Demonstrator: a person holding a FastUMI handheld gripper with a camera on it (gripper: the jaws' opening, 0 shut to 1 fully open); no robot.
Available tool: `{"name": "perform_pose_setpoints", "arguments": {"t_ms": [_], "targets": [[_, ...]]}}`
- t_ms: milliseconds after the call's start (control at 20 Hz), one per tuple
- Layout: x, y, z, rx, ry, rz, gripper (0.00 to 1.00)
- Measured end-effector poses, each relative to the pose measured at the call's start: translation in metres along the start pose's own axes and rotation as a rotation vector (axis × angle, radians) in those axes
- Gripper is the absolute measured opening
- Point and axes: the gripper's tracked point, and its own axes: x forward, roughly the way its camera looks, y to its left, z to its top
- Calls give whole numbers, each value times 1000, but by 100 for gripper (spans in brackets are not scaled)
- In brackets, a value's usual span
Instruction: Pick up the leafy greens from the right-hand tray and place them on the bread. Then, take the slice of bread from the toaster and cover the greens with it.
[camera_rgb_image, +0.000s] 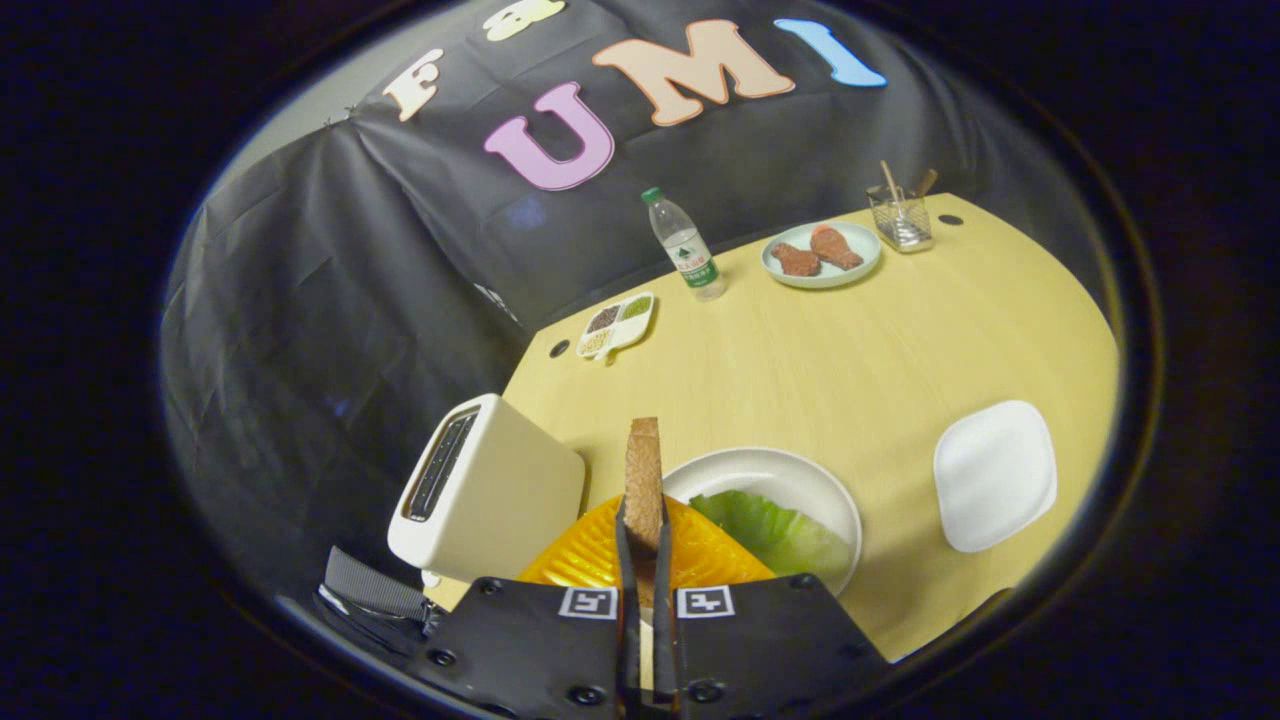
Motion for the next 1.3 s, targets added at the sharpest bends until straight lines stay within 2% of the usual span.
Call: {"name": "perform_pose_setpoints", "arguments": {"t_ms": [150,300,500,700,850,950,1300], "targets": [[9,-26,-21,22,35,-79,8],[10,-64,-28,-98,39,-206,10],[15,-83,-43,-211,67,-275,13],[15,-92,-46,-273,85,-304,23],[8,-108,-46,-366,101,-371,64],[5,-107,-43,-368,83,-364,91],[-15,-72,7,-360,-116,-257,93]]}}
